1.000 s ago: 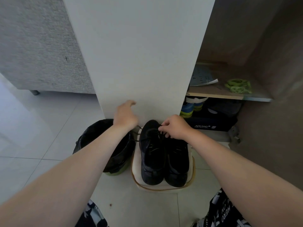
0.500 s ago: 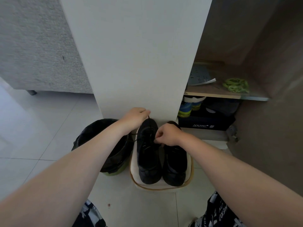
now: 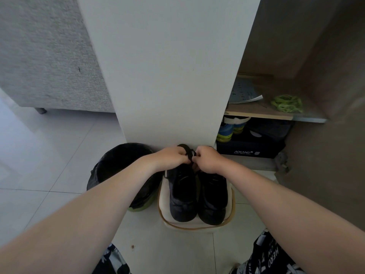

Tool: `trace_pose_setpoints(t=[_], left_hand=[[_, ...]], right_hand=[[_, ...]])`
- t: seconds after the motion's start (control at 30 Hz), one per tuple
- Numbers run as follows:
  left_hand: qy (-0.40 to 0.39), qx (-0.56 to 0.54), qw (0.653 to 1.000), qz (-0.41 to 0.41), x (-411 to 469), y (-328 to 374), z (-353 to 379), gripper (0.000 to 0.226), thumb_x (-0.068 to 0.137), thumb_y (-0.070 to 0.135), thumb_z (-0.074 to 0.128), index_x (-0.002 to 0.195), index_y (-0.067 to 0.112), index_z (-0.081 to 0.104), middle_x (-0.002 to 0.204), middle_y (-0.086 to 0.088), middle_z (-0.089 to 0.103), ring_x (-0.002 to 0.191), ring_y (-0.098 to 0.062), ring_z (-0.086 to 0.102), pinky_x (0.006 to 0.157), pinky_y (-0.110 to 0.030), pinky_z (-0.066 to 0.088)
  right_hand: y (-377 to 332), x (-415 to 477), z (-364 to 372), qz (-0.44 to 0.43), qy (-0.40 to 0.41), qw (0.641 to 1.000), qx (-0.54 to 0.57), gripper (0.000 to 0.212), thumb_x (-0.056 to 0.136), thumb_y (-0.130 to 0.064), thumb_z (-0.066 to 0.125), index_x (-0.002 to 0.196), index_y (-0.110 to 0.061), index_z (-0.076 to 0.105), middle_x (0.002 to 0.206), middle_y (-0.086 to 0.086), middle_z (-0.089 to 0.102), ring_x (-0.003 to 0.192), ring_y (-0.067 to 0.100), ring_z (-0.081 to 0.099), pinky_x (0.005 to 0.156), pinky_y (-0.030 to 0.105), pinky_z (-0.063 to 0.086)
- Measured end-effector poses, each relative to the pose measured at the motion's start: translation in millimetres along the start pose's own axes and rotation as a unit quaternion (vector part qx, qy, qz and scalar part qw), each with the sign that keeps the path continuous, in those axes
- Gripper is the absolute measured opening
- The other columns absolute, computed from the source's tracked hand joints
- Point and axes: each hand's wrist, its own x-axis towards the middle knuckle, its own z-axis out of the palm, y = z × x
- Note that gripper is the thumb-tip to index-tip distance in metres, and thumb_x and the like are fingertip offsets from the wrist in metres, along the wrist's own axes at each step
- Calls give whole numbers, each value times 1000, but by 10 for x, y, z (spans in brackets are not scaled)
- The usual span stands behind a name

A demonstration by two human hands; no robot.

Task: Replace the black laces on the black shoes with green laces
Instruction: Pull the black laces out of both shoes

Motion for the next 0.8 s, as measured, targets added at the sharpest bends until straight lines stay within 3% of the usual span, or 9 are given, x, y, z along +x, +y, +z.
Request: trace_pose_setpoints(t=[0.07,0.13,0.27,0.4,0.53,0.6,0.67,0.73,0.8], left_hand=[[-22,51,998,5,-4,-2,0,13,89,29,62,83,18,56,77,3,59,72,-10,53,64,-28,37],[-36,73,996,22,-7,-14,-15,11,84,29,63,93,22,58,89,2,64,84,-14,59,71,-29,42],[-78,200,976,33,44,-18,17,11,88,32,62,88,22,60,87,2,62,84,-18,58,68,-30,41],[-11,75,997,32,84,-4,39,20,95,32,58,82,21,69,84,8,69,77,-9,61,68,-22,43],[197,-81,977,9,115,52,-108,21,101,22,47,89,15,63,71,2,64,59,-13,54,55,-22,41],[289,-190,938,2,142,70,-211,20,103,21,44,98,12,61,70,-1,61,55,-13,52,49,-19,41],[313,-304,900,-21,188,35,-294,18,104,20,41,107,11,56,78,-6,63,59,-16,56,51,-23,46],[283,-221,931,-64,222,-116,-343,18,103,22,42,109,10,55,94,-10,64,77,-22,59,65,-31,47],[172,56,975,-127,166,-294,-359,20,101,21,46,107,7,58,105,-12,62,93,-28,58,77,-32,42]], right_hand=[[44,17,17,16,-5,999,36,28,99,-22,52,88,2,62,89,19,72,86,33,69,82,48,57],[65,52,50,30,-10,996,83,19,97,-20,48,95,-3,56,91,20,71,84,35,71,80,53,59],[-132,10,-114,102,110,941,304,11,104,-14,33,107,-15,43,83,17,71,58,31,72,53,34,59],[-139,-17,-333,90,130,917,366,23,105,-10,33,126,-11,42,86,13,73,65,36,72,64,46,63],[-6,1,-304,115,87,949,280,53,101,-4,43,149,-24,30,117,10,61,82,28,72,59,39,62],[25,8,-230,59,70,982,167,63,95,-5,49,150,-27,28,123,7,53,101,32,65,77,47,61],[4,1,-132,0,68,994,88,51,88,-10,53,134,-27,41,122,4,54,112,30,57,99,49,49],[-74,-28,-51,-43,37,997,59,31,87,-16,60,116,-26,56,110,-2,61,107,23,60,98,36,47],[-144,-53,14,-85,-32,996,-14,25,88,-25,68,113,-23,69,110,-5,68,104,16,63,91,27,49]])
